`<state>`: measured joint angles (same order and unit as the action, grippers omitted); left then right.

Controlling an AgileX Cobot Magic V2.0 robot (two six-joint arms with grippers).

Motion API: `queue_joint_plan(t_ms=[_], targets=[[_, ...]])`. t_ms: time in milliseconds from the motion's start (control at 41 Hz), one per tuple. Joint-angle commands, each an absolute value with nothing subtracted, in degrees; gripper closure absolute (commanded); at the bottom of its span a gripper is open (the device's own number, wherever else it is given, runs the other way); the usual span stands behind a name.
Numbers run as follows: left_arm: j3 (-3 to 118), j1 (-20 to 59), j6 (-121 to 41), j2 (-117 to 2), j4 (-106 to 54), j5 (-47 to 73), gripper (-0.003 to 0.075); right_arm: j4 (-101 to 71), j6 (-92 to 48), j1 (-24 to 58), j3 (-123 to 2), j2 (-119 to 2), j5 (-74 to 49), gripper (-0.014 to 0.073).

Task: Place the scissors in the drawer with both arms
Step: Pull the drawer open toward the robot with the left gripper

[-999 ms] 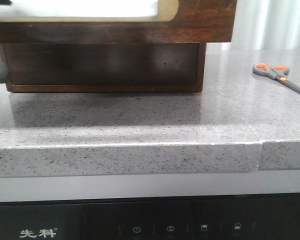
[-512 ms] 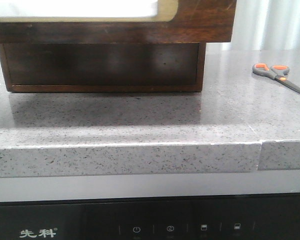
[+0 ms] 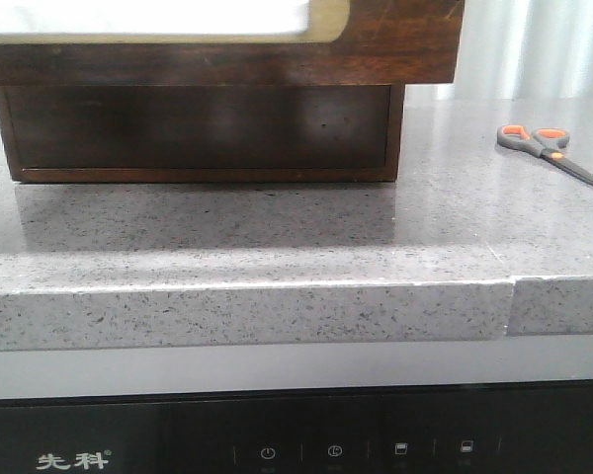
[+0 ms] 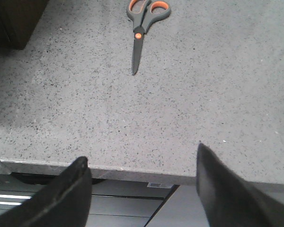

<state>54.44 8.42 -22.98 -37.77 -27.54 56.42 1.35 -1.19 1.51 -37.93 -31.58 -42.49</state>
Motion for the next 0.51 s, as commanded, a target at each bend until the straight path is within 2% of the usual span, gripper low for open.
queue_joint_plan(t_ms=[0,97,171,487], targets=[[56.7,15.9,-18.7,-37.9,-20.1,52.4,0.0248,1.9,-1.6,1.2,-39.8,-32.1,-38.7,0.0095],[56.7,22.5,-11.9,-37.9,-8.7,51.9,0.0248,1.9,-1.6,1.2,-39.8,-32.1,-38.7,0.0095],[56.7,26.3,-9.9,-37.9,-7.2,51.0,0.0248,1.9,-1.6,1.2,-39.8,-32.1,-38.7,0.0095],[56.7,29.2,-9.5,-37.9,-8.8,43.7,0.0248,1.0,-1.6,1.2,-40.1,-32.5,-37.3,0.0095]])
